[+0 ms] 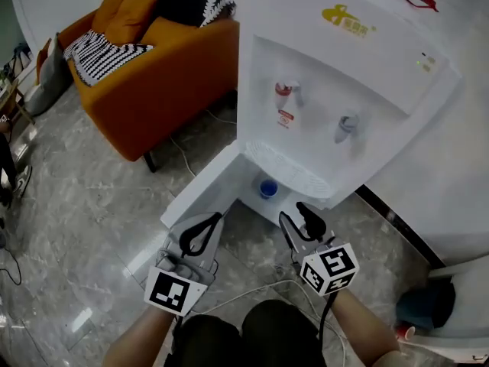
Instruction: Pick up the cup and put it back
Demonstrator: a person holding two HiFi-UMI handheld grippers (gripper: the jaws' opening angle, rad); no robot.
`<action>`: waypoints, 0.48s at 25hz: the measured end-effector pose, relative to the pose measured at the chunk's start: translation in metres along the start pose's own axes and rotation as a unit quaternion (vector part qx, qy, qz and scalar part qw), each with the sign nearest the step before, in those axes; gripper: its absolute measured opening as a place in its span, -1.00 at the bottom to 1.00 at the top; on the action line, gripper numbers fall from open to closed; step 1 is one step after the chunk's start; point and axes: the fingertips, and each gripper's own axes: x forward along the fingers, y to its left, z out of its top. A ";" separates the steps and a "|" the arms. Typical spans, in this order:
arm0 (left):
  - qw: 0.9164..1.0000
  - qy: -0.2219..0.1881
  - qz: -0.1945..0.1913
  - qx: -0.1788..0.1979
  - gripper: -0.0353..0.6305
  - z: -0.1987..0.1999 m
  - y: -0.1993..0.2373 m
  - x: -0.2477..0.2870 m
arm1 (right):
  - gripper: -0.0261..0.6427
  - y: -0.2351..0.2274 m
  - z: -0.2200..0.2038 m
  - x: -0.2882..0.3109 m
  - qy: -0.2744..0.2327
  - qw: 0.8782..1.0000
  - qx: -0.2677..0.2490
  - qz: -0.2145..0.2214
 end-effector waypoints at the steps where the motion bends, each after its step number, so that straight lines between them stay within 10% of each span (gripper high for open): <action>1: 1.000 -0.004 -0.005 0.002 -0.89 -0.014 -0.001 0.005 | -0.38 -0.004 -0.017 0.008 0.002 1.000 0.003 -0.003; 12: 0.999 -0.037 -0.034 -0.022 -0.89 -0.130 -0.002 0.045 | -0.37 -0.049 -0.151 0.075 0.021 0.999 0.010 -0.035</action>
